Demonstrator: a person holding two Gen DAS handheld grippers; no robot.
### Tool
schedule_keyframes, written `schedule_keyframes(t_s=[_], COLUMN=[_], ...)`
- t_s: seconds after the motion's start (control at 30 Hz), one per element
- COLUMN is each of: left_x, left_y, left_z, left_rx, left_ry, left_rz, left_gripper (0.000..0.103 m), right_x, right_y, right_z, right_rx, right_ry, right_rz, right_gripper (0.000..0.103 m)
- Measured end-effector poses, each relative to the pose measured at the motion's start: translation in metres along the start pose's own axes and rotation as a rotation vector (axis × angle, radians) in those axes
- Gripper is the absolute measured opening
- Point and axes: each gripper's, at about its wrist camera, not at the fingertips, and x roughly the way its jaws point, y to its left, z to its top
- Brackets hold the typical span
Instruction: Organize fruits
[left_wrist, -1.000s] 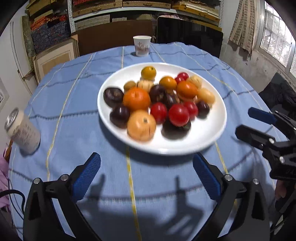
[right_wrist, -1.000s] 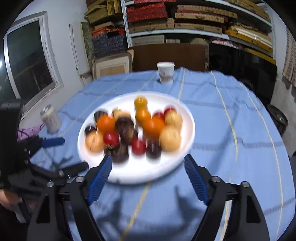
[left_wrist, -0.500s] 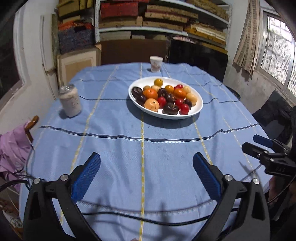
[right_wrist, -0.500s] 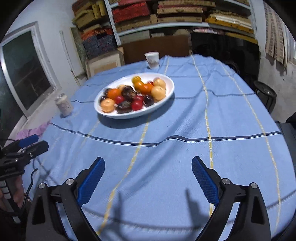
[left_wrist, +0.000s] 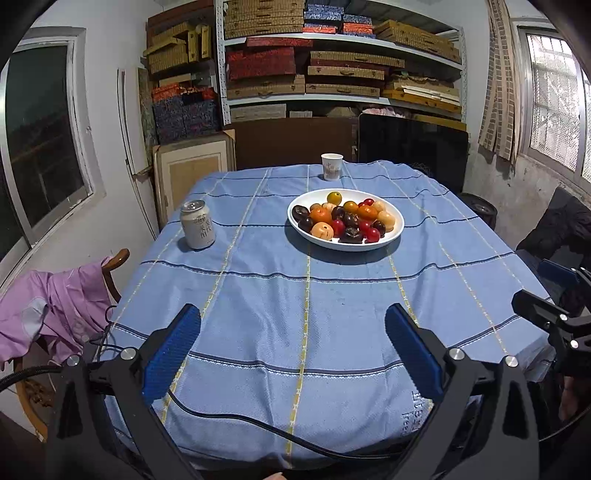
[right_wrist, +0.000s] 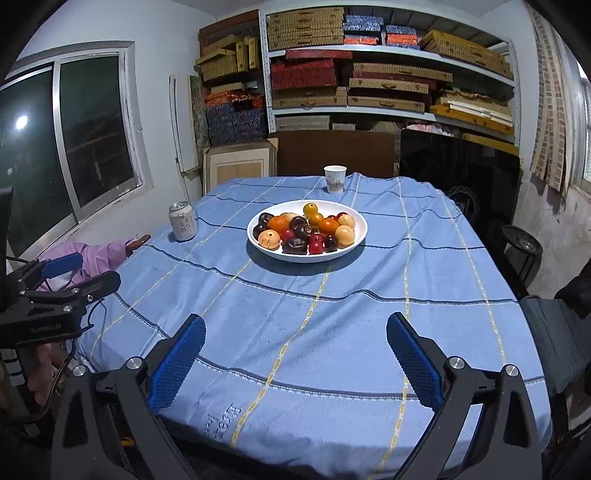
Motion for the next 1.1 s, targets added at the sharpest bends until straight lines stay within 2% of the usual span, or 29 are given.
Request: schedule_keyframes(t_s=[0.2,0.8,1.1], left_x=[-0.011,-0.009,-0.009], left_y=[0.002,-0.004,0.001], left_z=[-0.001,0.000,0.000], left_rx=[-0.003,0.014,-0.011], left_ry=[-0.017,-0.027,-0.026], left_rz=[0.002,0.001,0.011], left_gripper=[0.098,0.098,0.098], right_x=[-0.005,-0.012,-0.013], right_y=[-0.004,0.002,-0.001], right_z=[-0.002,-0.003,-0.003], right_rx=[0.026,-0.004,0.002], right_ry=[-0.006,-0.025,-0.027], right_rz=[-0.006,-0.022,-0.032], right_gripper=[0.099,0.099,0.099])
